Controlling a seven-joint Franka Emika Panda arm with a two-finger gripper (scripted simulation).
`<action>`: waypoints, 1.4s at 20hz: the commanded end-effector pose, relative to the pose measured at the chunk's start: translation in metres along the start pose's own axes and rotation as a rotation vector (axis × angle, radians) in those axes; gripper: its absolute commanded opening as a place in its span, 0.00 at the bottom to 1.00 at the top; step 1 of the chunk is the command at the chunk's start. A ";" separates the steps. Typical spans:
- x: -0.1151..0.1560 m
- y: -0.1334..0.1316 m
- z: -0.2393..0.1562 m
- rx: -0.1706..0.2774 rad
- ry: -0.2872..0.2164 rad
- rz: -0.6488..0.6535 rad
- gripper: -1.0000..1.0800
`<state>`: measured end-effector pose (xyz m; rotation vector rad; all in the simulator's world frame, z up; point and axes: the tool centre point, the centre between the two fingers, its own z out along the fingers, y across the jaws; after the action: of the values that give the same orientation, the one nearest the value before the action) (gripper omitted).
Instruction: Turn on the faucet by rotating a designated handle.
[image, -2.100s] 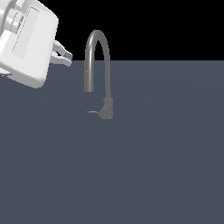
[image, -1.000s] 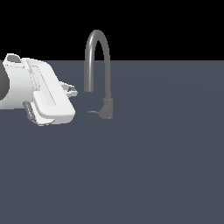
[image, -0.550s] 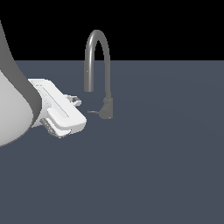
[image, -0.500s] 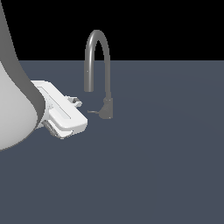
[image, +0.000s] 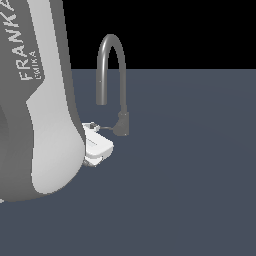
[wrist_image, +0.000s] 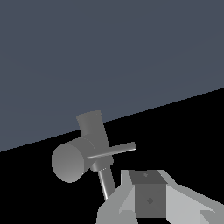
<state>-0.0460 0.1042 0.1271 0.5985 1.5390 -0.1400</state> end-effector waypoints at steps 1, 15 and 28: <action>0.008 -0.004 0.005 -0.040 -0.006 -0.042 0.00; 0.040 -0.026 0.033 -0.217 -0.034 -0.237 0.00; 0.047 -0.031 0.042 -0.261 -0.043 -0.288 0.00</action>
<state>-0.0197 0.0722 0.0704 0.1674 1.5646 -0.1660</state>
